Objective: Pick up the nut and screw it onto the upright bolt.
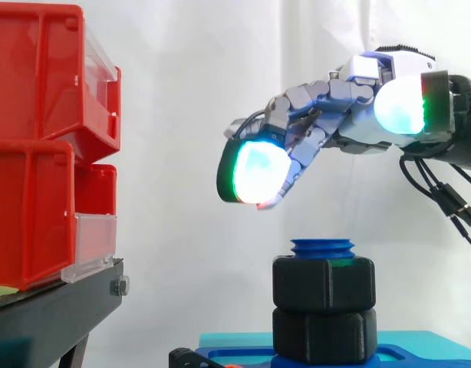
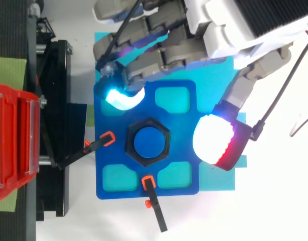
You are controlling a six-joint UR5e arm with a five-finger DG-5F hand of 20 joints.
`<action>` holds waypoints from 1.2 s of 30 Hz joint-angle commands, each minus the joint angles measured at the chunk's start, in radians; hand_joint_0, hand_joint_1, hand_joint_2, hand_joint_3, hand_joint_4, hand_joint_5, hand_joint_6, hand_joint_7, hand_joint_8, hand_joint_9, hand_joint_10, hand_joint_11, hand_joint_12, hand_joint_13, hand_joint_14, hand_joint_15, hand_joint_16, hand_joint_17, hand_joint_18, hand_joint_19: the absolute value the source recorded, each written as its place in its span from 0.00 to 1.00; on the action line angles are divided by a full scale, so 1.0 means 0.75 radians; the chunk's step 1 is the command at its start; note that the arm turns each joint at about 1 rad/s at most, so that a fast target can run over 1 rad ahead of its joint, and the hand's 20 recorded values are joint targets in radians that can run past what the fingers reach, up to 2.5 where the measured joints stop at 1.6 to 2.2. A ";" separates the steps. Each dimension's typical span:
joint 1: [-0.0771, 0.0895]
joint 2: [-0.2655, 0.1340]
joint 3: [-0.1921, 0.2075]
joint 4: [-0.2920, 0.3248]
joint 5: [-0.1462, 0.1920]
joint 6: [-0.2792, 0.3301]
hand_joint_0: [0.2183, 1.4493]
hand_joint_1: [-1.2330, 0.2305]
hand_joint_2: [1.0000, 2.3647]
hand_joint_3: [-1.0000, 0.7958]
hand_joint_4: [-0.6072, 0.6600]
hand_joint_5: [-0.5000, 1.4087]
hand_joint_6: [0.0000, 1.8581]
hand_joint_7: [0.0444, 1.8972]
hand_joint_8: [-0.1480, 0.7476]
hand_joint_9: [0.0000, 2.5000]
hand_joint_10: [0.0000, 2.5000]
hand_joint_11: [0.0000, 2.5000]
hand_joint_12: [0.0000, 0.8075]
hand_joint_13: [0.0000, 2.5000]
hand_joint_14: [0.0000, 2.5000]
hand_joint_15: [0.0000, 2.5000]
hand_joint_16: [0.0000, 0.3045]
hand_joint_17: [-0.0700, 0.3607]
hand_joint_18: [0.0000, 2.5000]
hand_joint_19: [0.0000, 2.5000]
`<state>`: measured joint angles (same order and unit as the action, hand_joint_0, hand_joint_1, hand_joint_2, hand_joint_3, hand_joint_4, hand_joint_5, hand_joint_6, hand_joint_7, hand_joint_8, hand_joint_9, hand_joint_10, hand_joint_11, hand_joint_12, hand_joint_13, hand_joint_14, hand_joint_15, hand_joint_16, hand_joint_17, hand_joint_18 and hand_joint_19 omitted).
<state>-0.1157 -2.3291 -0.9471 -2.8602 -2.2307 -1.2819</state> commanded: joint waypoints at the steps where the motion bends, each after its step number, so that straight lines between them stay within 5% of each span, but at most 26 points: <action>1: -0.003 -0.001 0.007 0.022 -0.006 -0.001 0.22 0.73 0.00 0.28 0.68 0.21 0.27 0.35 0.44 0.31 0.00 0.00 0.34 0.15 0.00 0.00 0.09 0.30 0.01 0.00; 14: 0.075 -0.001 -0.222 0.322 0.101 0.048 0.20 0.77 0.00 0.28 0.66 0.20 0.27 0.32 0.43 0.25 0.00 0.00 0.39 0.09 0.00 0.00 0.11 0.34 0.00 0.00; 25: 0.091 -0.001 -0.240 0.251 0.105 0.038 0.20 0.78 0.00 0.28 0.67 0.21 0.27 0.35 0.44 0.25 0.00 0.00 0.40 0.09 0.00 0.00 0.11 0.34 0.00 0.00; 36: 0.085 -0.001 -0.255 0.230 0.109 0.036 0.21 0.77 0.00 0.28 0.70 0.23 0.27 0.47 0.46 0.27 0.00 0.00 0.39 0.11 0.00 0.00 0.11 0.34 0.00 0.00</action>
<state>-0.0495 -2.3301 -1.1377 -2.6843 -2.1472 -1.2538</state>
